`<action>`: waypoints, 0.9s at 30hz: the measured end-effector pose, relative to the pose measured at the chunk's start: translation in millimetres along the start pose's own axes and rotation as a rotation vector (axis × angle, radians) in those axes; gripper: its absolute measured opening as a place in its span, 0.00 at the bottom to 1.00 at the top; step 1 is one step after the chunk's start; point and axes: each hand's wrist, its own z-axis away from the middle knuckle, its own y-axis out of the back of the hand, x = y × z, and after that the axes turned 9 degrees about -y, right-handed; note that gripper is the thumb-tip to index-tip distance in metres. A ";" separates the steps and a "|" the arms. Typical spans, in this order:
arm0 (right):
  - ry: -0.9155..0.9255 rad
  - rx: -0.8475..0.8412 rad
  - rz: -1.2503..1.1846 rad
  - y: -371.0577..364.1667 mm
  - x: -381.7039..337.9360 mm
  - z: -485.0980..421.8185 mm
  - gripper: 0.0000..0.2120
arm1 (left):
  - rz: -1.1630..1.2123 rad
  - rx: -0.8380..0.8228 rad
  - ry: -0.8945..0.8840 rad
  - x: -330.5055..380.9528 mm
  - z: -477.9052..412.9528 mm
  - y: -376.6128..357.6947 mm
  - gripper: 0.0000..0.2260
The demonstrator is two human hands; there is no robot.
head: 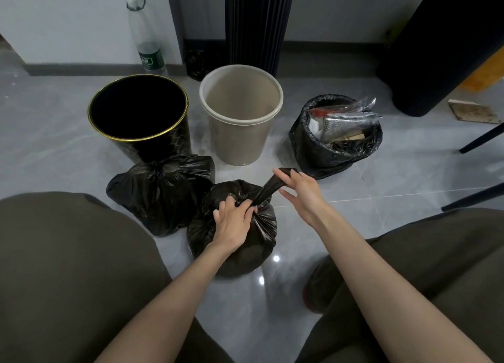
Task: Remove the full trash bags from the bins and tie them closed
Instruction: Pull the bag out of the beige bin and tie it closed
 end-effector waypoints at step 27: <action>-0.252 -0.258 0.329 -5.1 19.5 2.5 0.15 | 0.075 -0.040 0.004 -4.5 3.3 8.6 0.13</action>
